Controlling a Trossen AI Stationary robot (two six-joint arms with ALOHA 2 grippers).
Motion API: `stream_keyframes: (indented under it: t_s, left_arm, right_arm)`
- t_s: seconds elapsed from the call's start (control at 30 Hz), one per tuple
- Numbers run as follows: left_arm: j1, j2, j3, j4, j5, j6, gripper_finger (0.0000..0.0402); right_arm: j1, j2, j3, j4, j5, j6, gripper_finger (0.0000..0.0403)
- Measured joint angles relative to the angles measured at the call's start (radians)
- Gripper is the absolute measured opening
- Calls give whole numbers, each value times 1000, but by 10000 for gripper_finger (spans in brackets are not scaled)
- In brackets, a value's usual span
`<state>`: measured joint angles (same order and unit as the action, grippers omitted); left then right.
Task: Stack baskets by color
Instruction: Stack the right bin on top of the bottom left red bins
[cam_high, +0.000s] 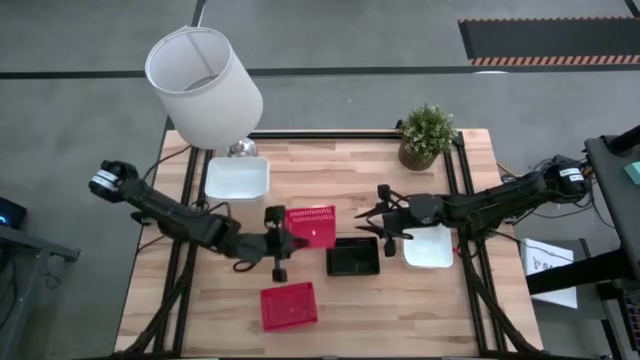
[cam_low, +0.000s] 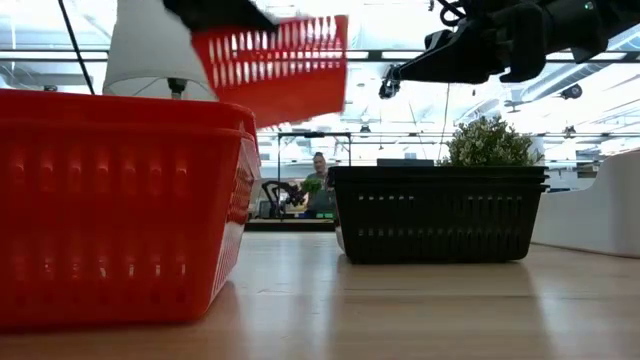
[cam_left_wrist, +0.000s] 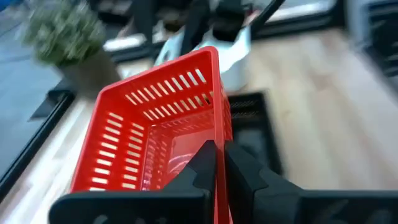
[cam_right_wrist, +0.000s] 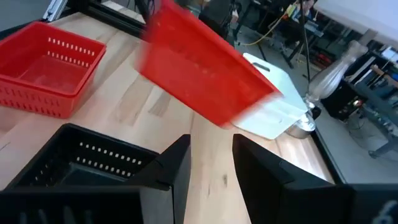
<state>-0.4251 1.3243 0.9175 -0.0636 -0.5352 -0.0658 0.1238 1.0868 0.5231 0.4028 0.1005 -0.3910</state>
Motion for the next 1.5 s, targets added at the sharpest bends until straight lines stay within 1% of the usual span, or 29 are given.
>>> stream_keyframes:
  t_s: [0.07,0.2,0.27,0.37,0.47,0.63,0.73,0.93,1.1,1.2,1.4,1.5]
  left_arm:
    - [-52,5,31,-7,-30,-1,0]
    - [-169,50,106,-11,-156,-11,0]
    - [-216,90,153,-4,-208,-39,0]
    - [-268,154,215,-7,-250,-80,0]
    - [-285,213,245,-12,-262,-121,0]
    - [-313,294,280,-13,-262,-161,0]
    - [-327,319,308,-54,-257,-215,0]
    - [-345,368,396,-249,-238,-373,0]
    - [-354,413,481,-427,-180,-501,0]
    - [-354,434,520,-502,-150,-562,0]
    - [-356,441,536,-542,-61,-642,0]
    - [-357,441,535,-559,-37,-662,0]
  right_arm:
    - [0,-5,6,6,1,-30,111]
    - [0,-20,7,26,4,-58,111]
    - [0,-25,5,21,3,-71,111]
    - [0,-25,5,22,3,-90,111]
    - [0,-25,5,24,3,-109,111]
    - [0,-26,5,31,3,-135,111]
    - [0,-27,5,36,3,-146,111]
    - [0,-27,5,47,3,-172,111]
    - [0,-27,5,49,3,-178,111]
    - [0,-27,5,49,4,-177,111]
    - [0,-26,6,48,4,-170,111]
    - [0,-26,6,48,4,-168,111]
